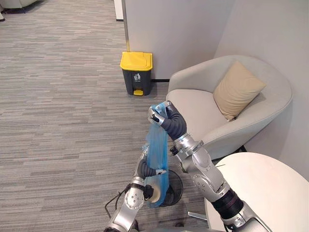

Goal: Gather rubbish on tea table into small bin, then transfer packed bag to large trash can.

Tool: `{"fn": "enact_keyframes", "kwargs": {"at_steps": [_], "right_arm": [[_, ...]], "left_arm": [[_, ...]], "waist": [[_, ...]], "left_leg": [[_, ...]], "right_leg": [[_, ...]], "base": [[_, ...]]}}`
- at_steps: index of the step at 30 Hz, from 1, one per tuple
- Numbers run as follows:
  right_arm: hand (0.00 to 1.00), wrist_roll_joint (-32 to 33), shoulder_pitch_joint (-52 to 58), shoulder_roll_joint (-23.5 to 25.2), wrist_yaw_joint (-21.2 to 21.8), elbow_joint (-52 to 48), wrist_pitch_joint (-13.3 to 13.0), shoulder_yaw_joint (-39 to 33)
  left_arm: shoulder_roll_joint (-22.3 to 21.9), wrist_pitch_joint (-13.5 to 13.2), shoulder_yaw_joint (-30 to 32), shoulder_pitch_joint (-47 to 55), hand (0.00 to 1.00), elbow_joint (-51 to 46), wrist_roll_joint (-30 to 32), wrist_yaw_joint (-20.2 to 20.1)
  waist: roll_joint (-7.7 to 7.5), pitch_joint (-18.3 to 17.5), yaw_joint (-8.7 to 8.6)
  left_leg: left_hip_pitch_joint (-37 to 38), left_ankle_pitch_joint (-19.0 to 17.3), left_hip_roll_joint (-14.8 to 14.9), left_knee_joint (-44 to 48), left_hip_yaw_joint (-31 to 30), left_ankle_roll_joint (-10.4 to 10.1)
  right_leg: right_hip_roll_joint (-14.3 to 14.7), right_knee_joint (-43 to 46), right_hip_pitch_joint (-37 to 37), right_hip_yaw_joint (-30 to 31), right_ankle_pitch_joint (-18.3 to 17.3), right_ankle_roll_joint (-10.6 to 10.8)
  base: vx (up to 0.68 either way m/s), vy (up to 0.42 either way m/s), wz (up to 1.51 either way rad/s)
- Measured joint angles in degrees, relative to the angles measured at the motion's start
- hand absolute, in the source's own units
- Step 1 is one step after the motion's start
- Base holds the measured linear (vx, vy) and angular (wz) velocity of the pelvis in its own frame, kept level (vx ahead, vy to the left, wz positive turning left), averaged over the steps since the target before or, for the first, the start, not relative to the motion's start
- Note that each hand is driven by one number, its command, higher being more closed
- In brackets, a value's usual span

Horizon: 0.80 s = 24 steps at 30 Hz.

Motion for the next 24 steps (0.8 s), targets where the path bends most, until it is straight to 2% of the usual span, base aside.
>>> {"fn": "enact_keyframes", "kwargs": {"at_steps": [9,11,12,14,15,24], "right_arm": [[1.00,2.32,-2.15,1.95,0.54,-0.01,0.11,4.61],[1.00,3.65,-2.59,2.89,0.64,-0.01,0.11,5.68],[1.00,6.34,-4.10,3.30,2.04,-0.02,0.12,8.80],[1.00,6.77,-4.11,4.10,2.50,-0.02,0.12,8.89],[1.00,6.78,-4.11,4.36,2.57,-0.02,0.12,8.89],[1.00,7.86,-4.36,4.84,2.55,-0.02,0.54,13.00]], "left_arm": [[-0.04,-0.02,-0.42,-0.40,0.00,-0.26,-0.03,-0.02],[-0.10,0.03,-0.53,-0.64,0.00,-0.80,-0.03,0.15],[-1.19,0.60,-1.93,-2.23,0.00,-0.94,-0.04,0.67],[-1.48,0.98,-2.14,-2.93,0.00,-0.93,-0.05,1.28],[-1.49,1.04,-2.12,-3.24,1.00,-0.93,-0.05,1.47],[-1.45,2.25,-3.95,-8.02,1.00,2.74,-1.12,2.86]], "waist": [[-0.06,-0.91,0.02],[-0.08,-0.97,0.00],[-0.02,-1.13,-0.01],[0.00,-1.14,0.00],[0.00,-1.15,-0.03],[0.00,-1.19,-0.09]], "left_leg": [[0.00,0.00,-0.04,0.00,-0.05,0.00],[0.00,0.01,-0.04,0.00,-0.06,0.01],[0.19,0.02,-0.10,0.00,-0.07,0.01],[0.26,0.02,-0.11,0.00,-0.06,0.01],[0.31,0.02,-0.13,0.00,-0.05,0.01],[0.34,-0.01,-0.07,0.01,0.12,-0.02]], "right_leg": [[-0.02,-0.02,0.02,-0.09,-0.03,0.03],[-0.03,0.01,0.02,-0.10,-0.03,0.03],[-0.13,0.39,0.01,-0.10,-0.08,0.08],[-0.17,0.54,0.01,-0.10,-0.10,0.10],[-0.19,0.59,0.01,-0.10,-0.10,0.09],[-0.21,0.61,-0.05,0.25,-0.07,0.08]], "base": [[0.00,0.000,0.00],[0.00,0.000,0.00],[0.00,0.000,0.00],[0.00,0.000,0.00],[0.00,0.000,0.00],[0.00,0.000,0.00]]}}
